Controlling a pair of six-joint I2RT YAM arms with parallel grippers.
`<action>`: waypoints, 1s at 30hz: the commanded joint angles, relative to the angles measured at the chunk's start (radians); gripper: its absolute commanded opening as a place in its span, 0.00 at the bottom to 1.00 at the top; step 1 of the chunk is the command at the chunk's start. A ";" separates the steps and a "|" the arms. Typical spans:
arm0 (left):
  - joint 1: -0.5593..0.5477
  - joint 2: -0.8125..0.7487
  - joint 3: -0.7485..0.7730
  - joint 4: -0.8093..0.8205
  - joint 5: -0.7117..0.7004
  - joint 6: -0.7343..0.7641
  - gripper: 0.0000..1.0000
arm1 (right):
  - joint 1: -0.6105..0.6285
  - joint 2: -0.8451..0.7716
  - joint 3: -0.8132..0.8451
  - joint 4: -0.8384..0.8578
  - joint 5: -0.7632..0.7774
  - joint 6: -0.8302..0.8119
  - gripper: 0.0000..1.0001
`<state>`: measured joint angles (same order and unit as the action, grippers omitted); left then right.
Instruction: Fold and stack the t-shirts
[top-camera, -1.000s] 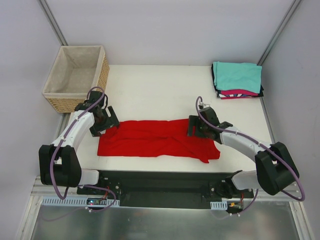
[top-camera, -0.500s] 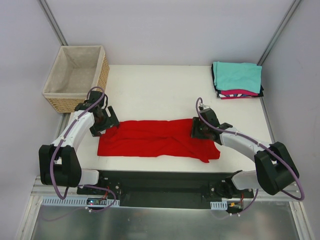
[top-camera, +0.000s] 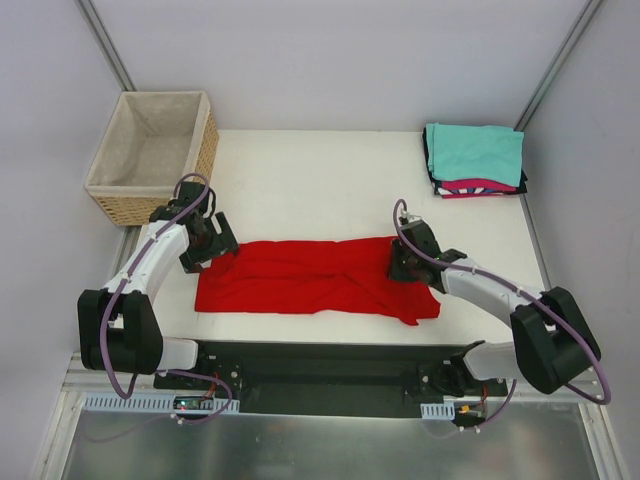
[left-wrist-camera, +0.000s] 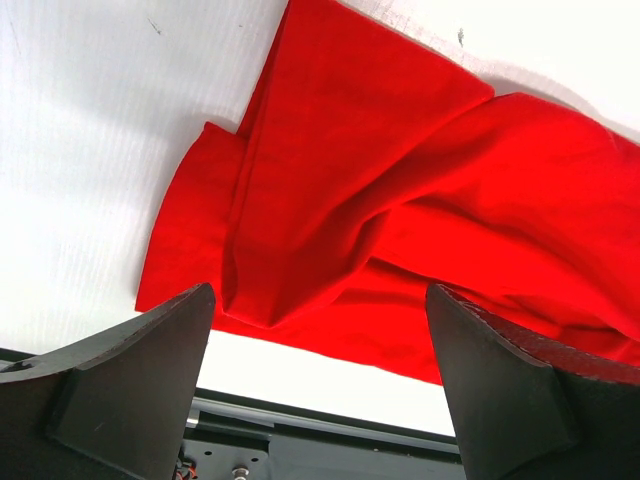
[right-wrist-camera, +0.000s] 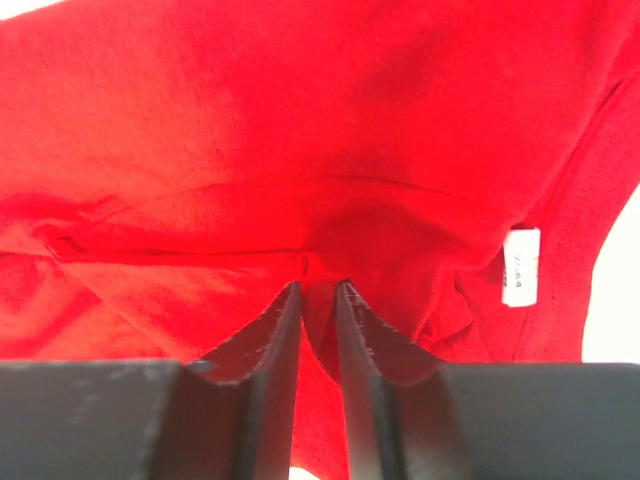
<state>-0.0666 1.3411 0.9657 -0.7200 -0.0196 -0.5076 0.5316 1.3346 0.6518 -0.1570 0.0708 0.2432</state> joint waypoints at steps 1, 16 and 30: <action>-0.009 -0.003 -0.009 -0.009 -0.005 0.001 0.87 | -0.001 -0.055 -0.015 -0.013 0.007 0.010 0.20; -0.009 -0.007 -0.004 -0.007 0.001 0.000 0.86 | 0.068 -0.195 0.049 -0.136 0.052 -0.002 0.01; -0.009 -0.026 -0.005 -0.007 0.007 0.006 0.86 | 0.323 -0.088 0.141 -0.150 0.104 0.065 0.01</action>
<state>-0.0666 1.3407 0.9657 -0.7197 -0.0139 -0.5076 0.8047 1.2018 0.7406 -0.3035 0.1429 0.2726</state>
